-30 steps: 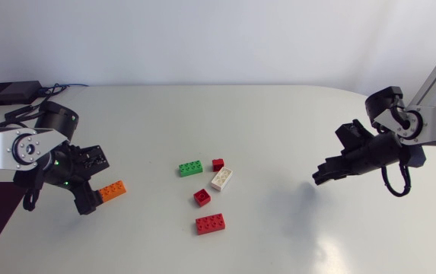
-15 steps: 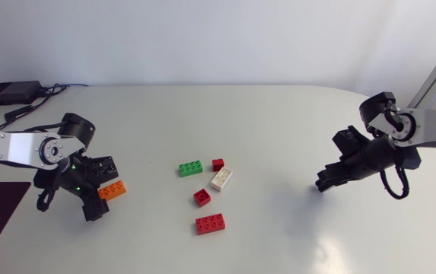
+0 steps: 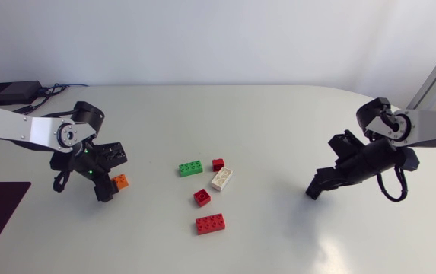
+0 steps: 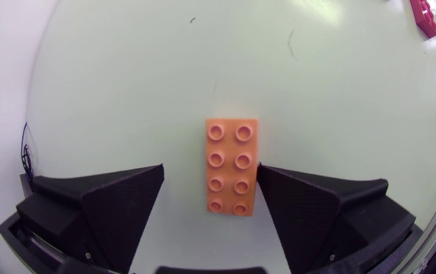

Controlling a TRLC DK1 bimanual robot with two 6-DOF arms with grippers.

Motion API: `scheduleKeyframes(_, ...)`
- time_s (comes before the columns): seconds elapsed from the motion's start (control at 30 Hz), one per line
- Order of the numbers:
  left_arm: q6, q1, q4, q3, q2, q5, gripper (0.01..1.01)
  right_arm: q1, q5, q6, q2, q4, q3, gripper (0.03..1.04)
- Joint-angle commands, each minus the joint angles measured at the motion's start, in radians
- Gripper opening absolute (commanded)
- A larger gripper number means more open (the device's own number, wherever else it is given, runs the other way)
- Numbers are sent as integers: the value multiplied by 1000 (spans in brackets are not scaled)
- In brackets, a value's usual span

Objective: Sort duplo bricks by size, large to the right and small to the left

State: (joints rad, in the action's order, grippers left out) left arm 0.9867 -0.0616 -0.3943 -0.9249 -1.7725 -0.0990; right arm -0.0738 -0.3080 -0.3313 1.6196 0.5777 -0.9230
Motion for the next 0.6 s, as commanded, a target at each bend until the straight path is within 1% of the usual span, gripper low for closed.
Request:
scheduleKeyframes(0.0, 20, -10, -5, 35, -84, 18, 607, -1, -3, -17, -35, 30, -2, 861)
scheduleKeyframes(0.07, 13, -23, -6, 38, -87, 31, 452, 2, -5, -17, -59, 42, -4, 885)
scheduleKeyframes(0.1, 9, -29, -6, 41, -88, 39, 315, 3, -5, -15, -73, 48, -5, 895)
scheduleKeyframes(0.2, 12, -47, -37, 57, -85, 62, 289, 3, -19, -12, -113, 73, -14, 895)
scheduleKeyframes(0.27, 12, -61, -51, 72, -54, 85, 272, 3, -36, -9, -142, 88, -22, 913)
scheduleKeyframes(0.37, 3, -72, -107, 61, 4, 111, 244, 0, -68, -8, -179, 106, -28, 925)
scheduleKeyframes(0.43, -6, -70, -156, 40, 28, 137, 228, -1, -85, -5, -191, 108, -30, 926)
scheduleKeyframes(0.57, 1, -57, -324, -23, 50, 236, 216, -6, -102, -2, -188, 100, -19, 939)
